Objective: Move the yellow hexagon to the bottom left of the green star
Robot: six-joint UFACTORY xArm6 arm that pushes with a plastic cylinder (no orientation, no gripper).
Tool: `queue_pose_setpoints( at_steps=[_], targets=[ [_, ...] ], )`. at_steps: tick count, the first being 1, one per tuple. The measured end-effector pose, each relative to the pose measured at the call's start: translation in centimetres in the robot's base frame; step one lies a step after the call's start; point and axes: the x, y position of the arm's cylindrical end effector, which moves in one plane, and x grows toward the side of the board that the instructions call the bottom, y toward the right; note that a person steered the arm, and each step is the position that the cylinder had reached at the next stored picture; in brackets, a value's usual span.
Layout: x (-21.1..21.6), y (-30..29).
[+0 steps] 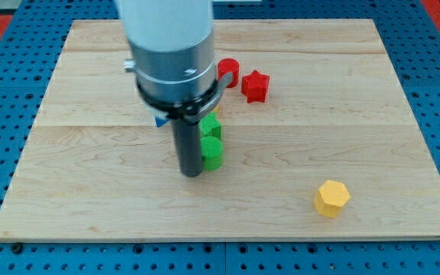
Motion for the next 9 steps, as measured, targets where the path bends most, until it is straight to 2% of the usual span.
queue_pose_setpoints(
  at_steps=[1,2,3,4,5,6,7,8,9],
  targets=[
    [0.3,4.7],
    [-2.7,4.2],
    [-2.4,4.8],
    [-3.1,15.9],
    [-1.5,19.0],
    [4.7,18.4],
    [6.6,24.8],
    [9.8,21.9],
    [10.0,21.1]
  ],
)
